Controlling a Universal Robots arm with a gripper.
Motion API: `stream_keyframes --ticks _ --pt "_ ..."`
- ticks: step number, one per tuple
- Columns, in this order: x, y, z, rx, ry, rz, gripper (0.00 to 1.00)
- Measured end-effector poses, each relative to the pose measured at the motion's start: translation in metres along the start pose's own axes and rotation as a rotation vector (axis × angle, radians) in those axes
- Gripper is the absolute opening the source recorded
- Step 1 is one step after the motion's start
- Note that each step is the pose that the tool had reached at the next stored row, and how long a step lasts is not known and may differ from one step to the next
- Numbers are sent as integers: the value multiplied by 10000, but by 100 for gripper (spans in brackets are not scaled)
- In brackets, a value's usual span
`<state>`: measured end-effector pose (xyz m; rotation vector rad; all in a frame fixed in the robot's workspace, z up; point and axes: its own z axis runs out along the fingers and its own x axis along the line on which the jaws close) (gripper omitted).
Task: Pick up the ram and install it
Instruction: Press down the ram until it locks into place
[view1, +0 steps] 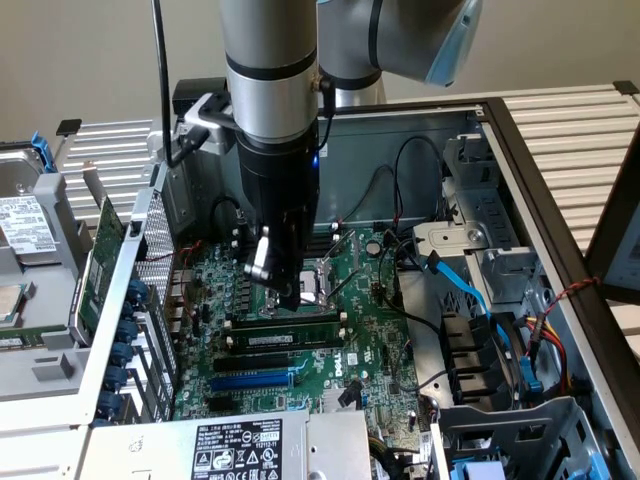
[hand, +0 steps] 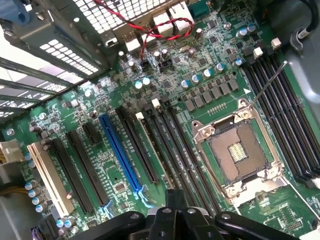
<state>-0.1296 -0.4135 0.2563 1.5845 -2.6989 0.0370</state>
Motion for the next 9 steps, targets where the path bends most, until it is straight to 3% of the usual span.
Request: stream_keyframes --ticks 9 --pt "0 0 6 8 1 1133 11"
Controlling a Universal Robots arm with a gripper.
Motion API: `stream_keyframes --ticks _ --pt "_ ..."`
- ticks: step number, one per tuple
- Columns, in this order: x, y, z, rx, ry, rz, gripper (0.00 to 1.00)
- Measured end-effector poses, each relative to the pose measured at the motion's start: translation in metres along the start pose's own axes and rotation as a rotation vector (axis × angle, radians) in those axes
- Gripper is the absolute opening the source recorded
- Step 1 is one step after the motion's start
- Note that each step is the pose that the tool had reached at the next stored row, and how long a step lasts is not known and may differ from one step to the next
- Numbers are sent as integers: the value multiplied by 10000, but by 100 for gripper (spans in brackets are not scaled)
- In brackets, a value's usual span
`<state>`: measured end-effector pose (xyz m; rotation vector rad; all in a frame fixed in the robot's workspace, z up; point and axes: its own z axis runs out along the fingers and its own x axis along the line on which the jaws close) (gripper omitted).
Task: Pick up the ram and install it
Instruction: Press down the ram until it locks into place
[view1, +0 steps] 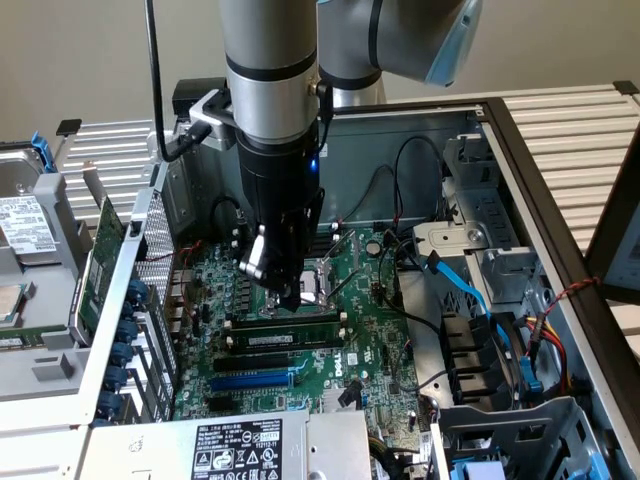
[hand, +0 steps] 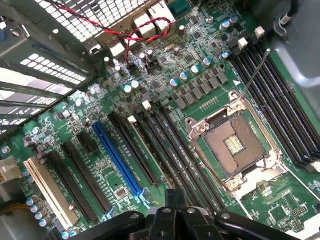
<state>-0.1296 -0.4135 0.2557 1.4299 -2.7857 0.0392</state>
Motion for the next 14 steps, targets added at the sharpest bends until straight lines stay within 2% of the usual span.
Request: stream_keyframes --ticks 14 --pt "0 0 10 8 15 1747 11"
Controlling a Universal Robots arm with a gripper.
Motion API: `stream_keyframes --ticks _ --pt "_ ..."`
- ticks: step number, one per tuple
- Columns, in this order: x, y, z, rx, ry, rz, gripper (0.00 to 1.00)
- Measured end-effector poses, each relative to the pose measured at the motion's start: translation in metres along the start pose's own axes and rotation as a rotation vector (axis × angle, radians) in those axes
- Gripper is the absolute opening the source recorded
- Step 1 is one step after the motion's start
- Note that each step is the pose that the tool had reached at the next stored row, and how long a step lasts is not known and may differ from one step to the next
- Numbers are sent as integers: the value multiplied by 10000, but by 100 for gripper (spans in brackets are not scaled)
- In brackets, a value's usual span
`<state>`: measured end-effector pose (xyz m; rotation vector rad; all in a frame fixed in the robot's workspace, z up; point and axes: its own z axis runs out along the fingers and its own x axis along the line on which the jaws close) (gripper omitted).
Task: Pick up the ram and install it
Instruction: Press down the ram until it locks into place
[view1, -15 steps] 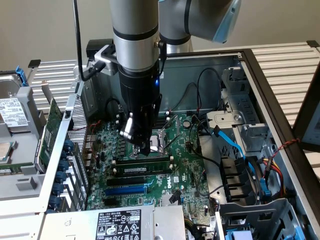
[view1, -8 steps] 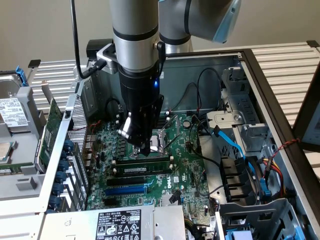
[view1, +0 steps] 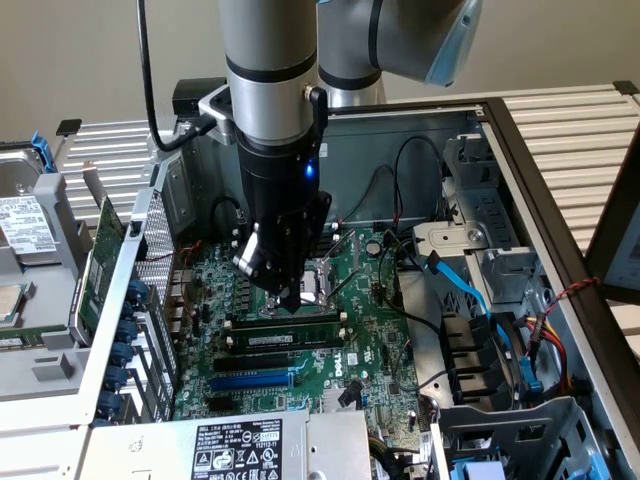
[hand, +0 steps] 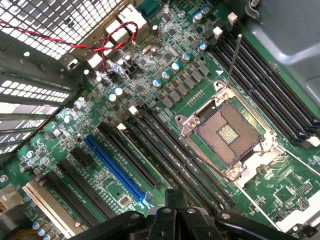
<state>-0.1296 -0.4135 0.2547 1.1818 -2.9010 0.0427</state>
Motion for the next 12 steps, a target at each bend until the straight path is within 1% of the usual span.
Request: stream_keyframes --ticks 12 --pt "0 0 5 -16 34 1553 11"
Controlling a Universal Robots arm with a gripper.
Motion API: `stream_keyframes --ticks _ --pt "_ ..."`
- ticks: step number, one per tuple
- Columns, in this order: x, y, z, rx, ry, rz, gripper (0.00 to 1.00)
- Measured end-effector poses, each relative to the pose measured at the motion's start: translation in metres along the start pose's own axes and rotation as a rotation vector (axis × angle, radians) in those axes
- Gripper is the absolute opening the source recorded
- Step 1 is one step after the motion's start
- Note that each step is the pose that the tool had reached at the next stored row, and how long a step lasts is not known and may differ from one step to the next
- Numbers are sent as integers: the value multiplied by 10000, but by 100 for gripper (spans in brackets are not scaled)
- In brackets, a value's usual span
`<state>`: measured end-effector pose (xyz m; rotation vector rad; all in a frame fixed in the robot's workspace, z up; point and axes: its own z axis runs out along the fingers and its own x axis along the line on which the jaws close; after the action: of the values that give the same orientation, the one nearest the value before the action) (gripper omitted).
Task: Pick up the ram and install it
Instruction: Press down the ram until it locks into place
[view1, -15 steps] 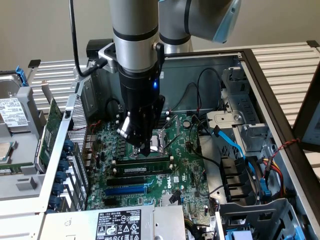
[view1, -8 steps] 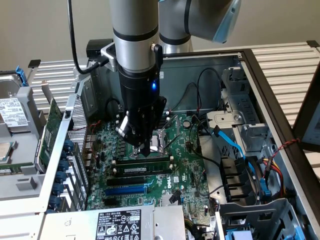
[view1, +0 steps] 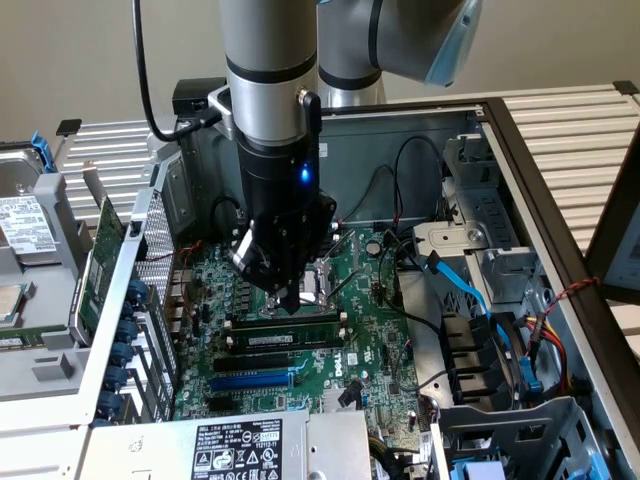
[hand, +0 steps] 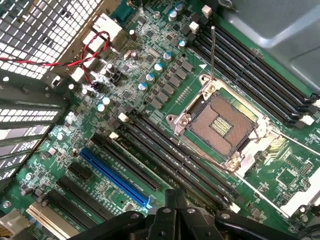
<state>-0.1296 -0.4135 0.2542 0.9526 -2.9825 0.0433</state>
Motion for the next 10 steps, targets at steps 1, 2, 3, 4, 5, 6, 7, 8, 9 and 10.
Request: stream_keyframes --ticks 1,2,3,4,5,6,7,8,9,10 --pt "0 0 1 -1 2 126 11" --pt "0 0 1 -2 6 246 11" --pt "0 0 1 -3 8 371 11" --pt "0 0 2 -4 11 510 11" --pt "0 0 2 -5 14 636 11" --pt "0 0 3 -7 17 762 11" --pt "0 0 3 -7 20 889 11" --pt "0 0 4 -9 22 1015 11" --pt "0 0 4 -9 25 1147 11" --pt "0 0 5 -10 28 1272 11"
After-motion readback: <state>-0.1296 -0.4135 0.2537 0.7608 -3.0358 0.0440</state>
